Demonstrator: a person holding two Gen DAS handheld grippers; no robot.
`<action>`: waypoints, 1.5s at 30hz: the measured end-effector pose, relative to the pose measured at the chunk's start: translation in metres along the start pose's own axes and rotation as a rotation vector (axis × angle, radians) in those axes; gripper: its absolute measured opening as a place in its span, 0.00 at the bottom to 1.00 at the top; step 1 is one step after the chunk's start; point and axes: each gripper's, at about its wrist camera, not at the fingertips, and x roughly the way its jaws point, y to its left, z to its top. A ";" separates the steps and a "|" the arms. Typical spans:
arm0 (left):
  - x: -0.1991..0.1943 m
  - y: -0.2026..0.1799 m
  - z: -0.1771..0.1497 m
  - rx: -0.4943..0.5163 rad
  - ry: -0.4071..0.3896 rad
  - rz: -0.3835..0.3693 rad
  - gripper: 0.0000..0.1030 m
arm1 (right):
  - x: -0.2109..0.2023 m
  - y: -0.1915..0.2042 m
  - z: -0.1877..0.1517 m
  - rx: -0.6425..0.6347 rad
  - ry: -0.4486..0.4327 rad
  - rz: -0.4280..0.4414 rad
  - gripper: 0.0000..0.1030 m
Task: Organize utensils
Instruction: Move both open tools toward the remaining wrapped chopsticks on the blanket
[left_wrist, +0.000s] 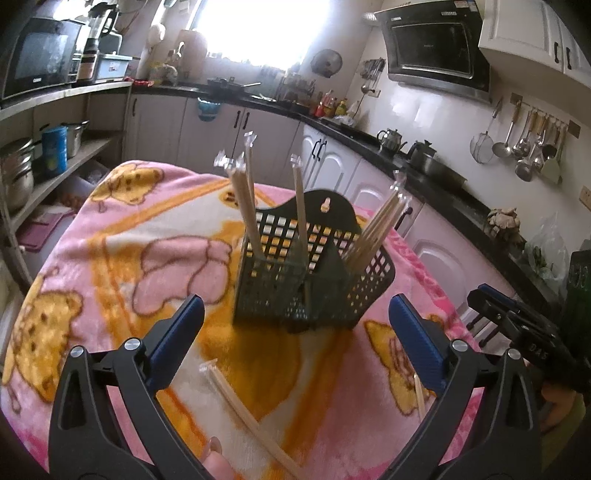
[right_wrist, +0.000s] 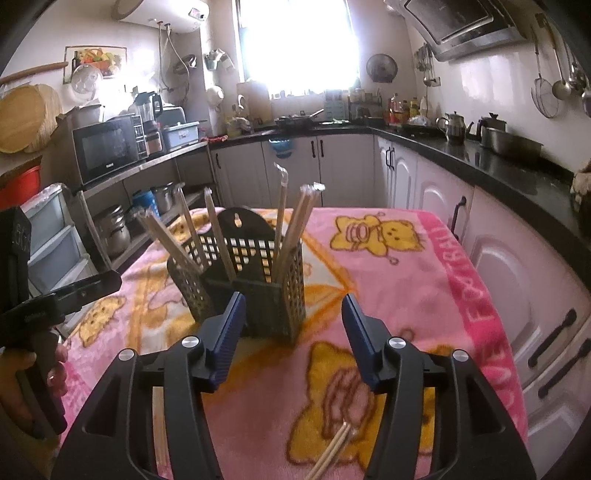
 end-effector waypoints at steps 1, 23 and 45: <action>-0.001 0.000 -0.003 -0.001 0.003 0.001 0.89 | 0.000 0.000 -0.004 0.003 0.007 -0.001 0.52; -0.004 -0.001 -0.065 0.028 0.103 0.030 0.89 | -0.010 0.000 -0.074 0.016 0.131 0.013 0.53; 0.042 0.025 -0.113 -0.088 0.310 0.032 0.85 | 0.017 -0.029 -0.129 0.099 0.282 0.003 0.53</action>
